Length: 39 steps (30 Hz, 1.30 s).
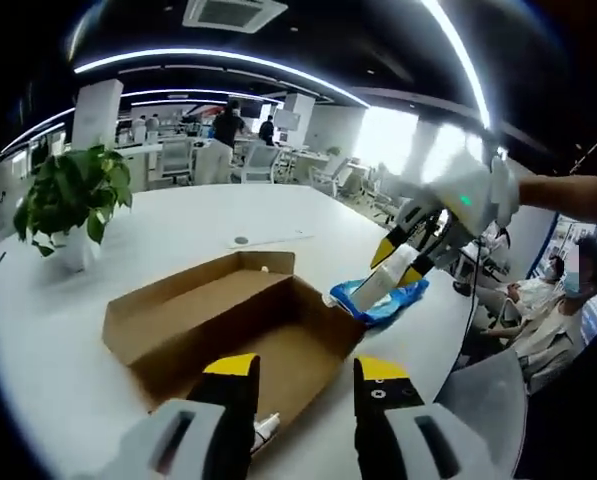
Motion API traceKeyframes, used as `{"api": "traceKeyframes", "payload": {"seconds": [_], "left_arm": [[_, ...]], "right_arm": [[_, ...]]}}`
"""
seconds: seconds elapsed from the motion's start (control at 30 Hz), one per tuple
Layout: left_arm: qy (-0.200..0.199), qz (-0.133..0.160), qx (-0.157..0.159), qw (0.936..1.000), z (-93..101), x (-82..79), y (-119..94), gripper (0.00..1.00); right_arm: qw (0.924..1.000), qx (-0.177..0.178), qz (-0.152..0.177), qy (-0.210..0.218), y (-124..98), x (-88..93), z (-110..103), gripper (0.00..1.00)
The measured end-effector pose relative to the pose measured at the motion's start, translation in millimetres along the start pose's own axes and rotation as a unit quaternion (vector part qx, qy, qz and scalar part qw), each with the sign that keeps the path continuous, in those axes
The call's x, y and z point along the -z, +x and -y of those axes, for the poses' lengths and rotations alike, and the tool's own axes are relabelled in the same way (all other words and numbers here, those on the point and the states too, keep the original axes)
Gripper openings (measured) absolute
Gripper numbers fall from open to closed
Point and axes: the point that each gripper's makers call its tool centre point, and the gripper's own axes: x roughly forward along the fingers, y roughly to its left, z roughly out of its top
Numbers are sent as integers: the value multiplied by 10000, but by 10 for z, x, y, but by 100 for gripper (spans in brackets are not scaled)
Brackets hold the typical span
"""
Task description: Operate the shoe box by opening the lid, removing the specified soft item, and placing it in the target area until the item is outside and the box remains undamaged.
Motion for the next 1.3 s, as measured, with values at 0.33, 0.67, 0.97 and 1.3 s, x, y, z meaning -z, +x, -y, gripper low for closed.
{"api": "traceKeyframes", "payload": {"seconds": [0.33,0.67,0.97,1.3], "left_arm": [[81,-95,40,9999,130,-40,92,38],[148,-162,69,9997,253,-97,222,38],[141,-207,85,9996,386,-134,368,38],[152,-264,128,9995,506,-177,529,38]], "right_arm": [[9992,-21,-150,378,-48,487,-227,18],[9967,-63,-293,754,-97,990,-438,18],[9939,-110,-458,1000,-151,1446,-629,18],[9907,-132,-546,1238,-182,1798,-734,18]]}}
